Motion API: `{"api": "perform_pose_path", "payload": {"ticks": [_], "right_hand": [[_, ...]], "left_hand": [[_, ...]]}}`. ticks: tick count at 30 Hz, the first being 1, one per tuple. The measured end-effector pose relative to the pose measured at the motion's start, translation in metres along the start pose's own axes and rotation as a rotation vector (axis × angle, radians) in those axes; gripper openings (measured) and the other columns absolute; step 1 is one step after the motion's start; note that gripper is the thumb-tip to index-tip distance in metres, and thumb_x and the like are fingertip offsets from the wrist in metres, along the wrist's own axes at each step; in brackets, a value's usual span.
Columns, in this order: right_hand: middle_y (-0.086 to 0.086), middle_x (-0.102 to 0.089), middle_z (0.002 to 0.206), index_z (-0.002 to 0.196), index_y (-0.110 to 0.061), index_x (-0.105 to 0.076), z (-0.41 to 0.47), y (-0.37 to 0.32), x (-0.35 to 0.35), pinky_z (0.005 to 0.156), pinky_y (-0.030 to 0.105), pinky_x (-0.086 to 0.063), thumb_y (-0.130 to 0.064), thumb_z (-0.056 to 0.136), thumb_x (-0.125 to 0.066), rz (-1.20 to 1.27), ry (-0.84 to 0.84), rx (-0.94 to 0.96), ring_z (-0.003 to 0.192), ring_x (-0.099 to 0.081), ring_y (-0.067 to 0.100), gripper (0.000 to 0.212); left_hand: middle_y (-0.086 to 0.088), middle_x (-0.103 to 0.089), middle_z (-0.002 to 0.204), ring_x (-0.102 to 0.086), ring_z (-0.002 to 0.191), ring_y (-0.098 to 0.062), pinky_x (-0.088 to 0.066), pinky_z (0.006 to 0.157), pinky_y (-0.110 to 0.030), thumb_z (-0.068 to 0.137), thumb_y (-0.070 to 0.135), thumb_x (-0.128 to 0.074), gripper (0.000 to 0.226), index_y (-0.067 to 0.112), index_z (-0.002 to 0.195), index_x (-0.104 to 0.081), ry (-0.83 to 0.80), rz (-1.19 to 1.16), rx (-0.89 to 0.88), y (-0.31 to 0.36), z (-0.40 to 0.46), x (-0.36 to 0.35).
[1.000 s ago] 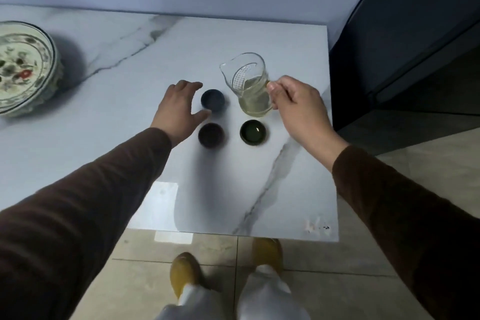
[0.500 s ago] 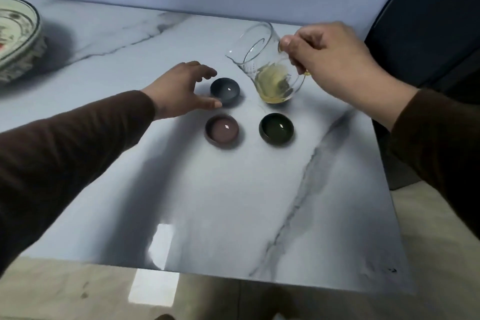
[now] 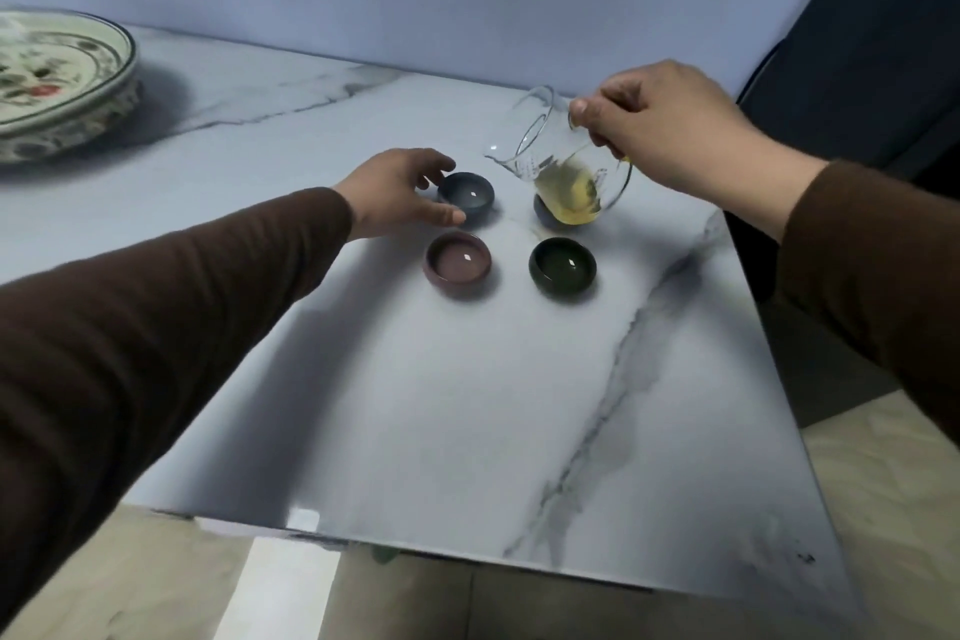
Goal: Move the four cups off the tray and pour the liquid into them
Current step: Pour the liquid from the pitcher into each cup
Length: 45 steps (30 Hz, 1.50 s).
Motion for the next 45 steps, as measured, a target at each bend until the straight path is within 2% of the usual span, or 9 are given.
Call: {"api": "perform_pose_path", "payload": {"ticks": [3,6,10,14,19,23,28,40,45], "right_hand": [[-0.011,-0.062,0.066,0.07,-0.025,-0.064,0.003,-0.001,0.003,0.066,0.03,-0.037,-0.053,0.092,-0.051,-0.056,-0.019,0.0,0.07,-0.056,0.018,0.038],[-0.009,-0.066,0.075,0.079,-0.024,-0.069,0.007,-0.003,0.004,0.067,0.03,-0.037,-0.055,0.092,-0.051,-0.102,-0.031,0.015,0.075,-0.057,0.02,0.039],[-0.011,-0.055,0.059,0.065,-0.026,-0.061,0.012,-0.006,0.004,0.054,0.026,-0.031,-0.055,0.092,-0.051,-0.161,-0.05,0.01,0.06,-0.05,0.008,0.041],[-0.014,-0.055,0.059,0.061,-0.03,-0.059,0.018,-0.01,0.001,0.053,0.025,-0.029,-0.054,0.093,-0.051,-0.197,-0.084,0.017,0.06,-0.048,0.002,0.041],[-0.018,-0.059,0.07,0.063,-0.034,-0.057,0.025,-0.017,-0.004,0.066,0.029,-0.033,-0.055,0.093,-0.05,-0.251,-0.127,0.04,0.072,-0.053,0.015,0.037],[-0.018,-0.059,0.068,0.062,-0.036,-0.058,0.03,-0.024,-0.005,0.057,0.027,-0.032,-0.054,0.092,-0.051,-0.287,-0.129,0.066,0.063,-0.05,0.005,0.036],[-0.007,-0.068,0.079,0.072,-0.031,-0.064,0.037,-0.032,-0.008,0.063,0.031,-0.036,-0.056,0.093,-0.049,-0.362,-0.149,0.11,0.076,-0.059,0.022,0.036],[-0.006,-0.059,0.068,0.078,-0.026,-0.067,0.051,-0.052,-0.014,0.055,0.028,-0.03,-0.056,0.095,-0.046,-0.492,-0.161,0.215,0.069,-0.054,0.018,0.04],[-0.006,-0.06,0.069,0.076,-0.024,-0.066,0.053,-0.063,-0.016,0.058,0.03,-0.033,-0.056,0.095,-0.045,-0.565,-0.164,0.274,0.074,-0.056,0.023,0.043]], "left_hand": [[0.009,-0.058,0.114,-0.055,0.111,-0.015,-0.04,0.093,-0.024,0.075,0.039,-0.082,0.073,0.022,0.14,-0.052,-0.01,0.01,0.015,0.003,-0.001,-0.003],[0.004,-0.061,0.119,-0.057,0.111,-0.018,-0.045,0.098,-0.03,0.075,0.038,-0.082,0.072,0.019,0.139,-0.053,0.001,0.002,0.037,0.004,-0.001,-0.006],[-0.001,-0.063,0.122,-0.06,0.109,-0.02,-0.046,0.101,-0.033,0.074,0.036,-0.084,0.071,0.018,0.136,-0.055,0.005,-0.043,0.069,0.005,-0.001,-0.007],[-0.002,-0.062,0.121,-0.06,0.109,-0.02,-0.046,0.101,-0.032,0.072,0.037,-0.085,0.073,0.018,0.137,-0.055,-0.004,-0.075,0.095,0.006,-0.001,-0.007],[-0.002,-0.067,0.119,-0.062,0.106,-0.02,-0.049,0.099,-0.034,0.073,0.033,-0.085,0.064,0.018,0.13,-0.061,0.006,-0.098,0.083,0.007,-0.002,-0.009],[-0.001,-0.069,0.114,-0.063,0.105,-0.02,-0.05,0.099,-0.037,0.071,0.032,-0.086,0.058,0.02,0.123,-0.065,0.013,-0.133,0.087,0.005,-0.002,-0.009],[0.0,-0.069,0.113,-0.063,0.106,-0.02,-0.05,0.098,-0.036,0.069,0.031,-0.087,0.057,0.02,0.12,-0.066,0.019,-0.153,0.09,0.004,-0.001,-0.009],[0.001,-0.068,0.111,-0.063,0.105,-0.018,-0.05,0.097,-0.034,0.069,0.031,-0.087,0.056,0.021,0.12,-0.065,0.018,-0.154,0.08,0.004,0.001,-0.01],[0.001,-0.068,0.112,-0.062,0.105,-0.018,-0.05,0.097,-0.035,0.07,0.031,-0.086,0.055,0.021,0.12,-0.065,0.017,-0.143,0.072,0.004,0.001,-0.01]]}}
Point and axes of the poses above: each hand's wrist, its own z-axis towards the middle knuckle, its own x-axis out of the back of the hand, y = z × x, the point moved 7 cm from there along z, towards the middle knuckle
